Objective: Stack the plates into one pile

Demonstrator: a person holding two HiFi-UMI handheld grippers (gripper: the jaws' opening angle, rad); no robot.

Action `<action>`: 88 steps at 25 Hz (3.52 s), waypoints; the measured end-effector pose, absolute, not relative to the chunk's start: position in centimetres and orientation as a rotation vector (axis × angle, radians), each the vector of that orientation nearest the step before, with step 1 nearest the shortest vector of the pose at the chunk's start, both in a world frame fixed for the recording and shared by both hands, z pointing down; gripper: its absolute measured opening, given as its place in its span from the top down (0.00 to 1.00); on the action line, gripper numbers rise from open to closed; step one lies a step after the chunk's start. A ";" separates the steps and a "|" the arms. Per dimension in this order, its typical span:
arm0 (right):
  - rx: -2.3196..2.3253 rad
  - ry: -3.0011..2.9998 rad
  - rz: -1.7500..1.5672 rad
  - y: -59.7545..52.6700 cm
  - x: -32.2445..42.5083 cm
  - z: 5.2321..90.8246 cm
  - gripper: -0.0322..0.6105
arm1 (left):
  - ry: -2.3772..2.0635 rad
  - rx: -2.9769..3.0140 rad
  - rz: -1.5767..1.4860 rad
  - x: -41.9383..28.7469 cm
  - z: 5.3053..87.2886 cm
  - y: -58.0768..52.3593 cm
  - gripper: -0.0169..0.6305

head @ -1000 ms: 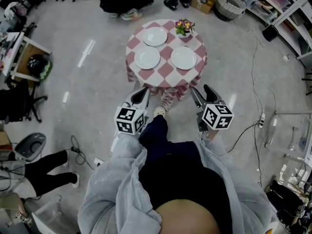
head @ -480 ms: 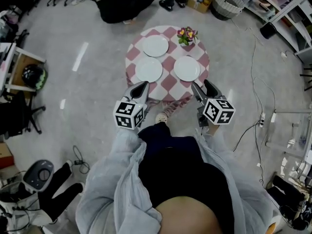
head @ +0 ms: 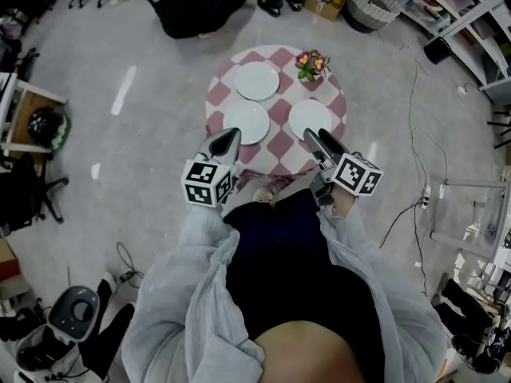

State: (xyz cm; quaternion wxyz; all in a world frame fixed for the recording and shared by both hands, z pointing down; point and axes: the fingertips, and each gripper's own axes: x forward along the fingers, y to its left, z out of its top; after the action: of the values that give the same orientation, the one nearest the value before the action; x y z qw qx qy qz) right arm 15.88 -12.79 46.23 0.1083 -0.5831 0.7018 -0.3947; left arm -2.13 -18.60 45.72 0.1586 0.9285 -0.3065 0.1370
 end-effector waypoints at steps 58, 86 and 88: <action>-1.219 1.372 -1.842 -31.8 13.0 61.3 0.92 | -1.317 2.264 0.430 -7.9 53.4 -22.5 0.95; -0.923 1.666 -1.686 -22.6 9.4 50.2 0.92 | -1.252 2.370 0.356 -10.2 50.2 -20.7 0.95; -0.917 1.663 -1.697 -21.3 9.2 50.7 0.92 | -1.247 2.369 0.363 -10.2 50.4 -20.1 0.95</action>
State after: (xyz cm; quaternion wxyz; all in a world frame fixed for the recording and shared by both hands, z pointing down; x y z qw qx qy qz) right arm 9.23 -21.35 50.74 0.2931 -0.3443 0.6242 -0.6371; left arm -10.16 -20.09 50.41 0.2180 0.8558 -0.4505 0.1311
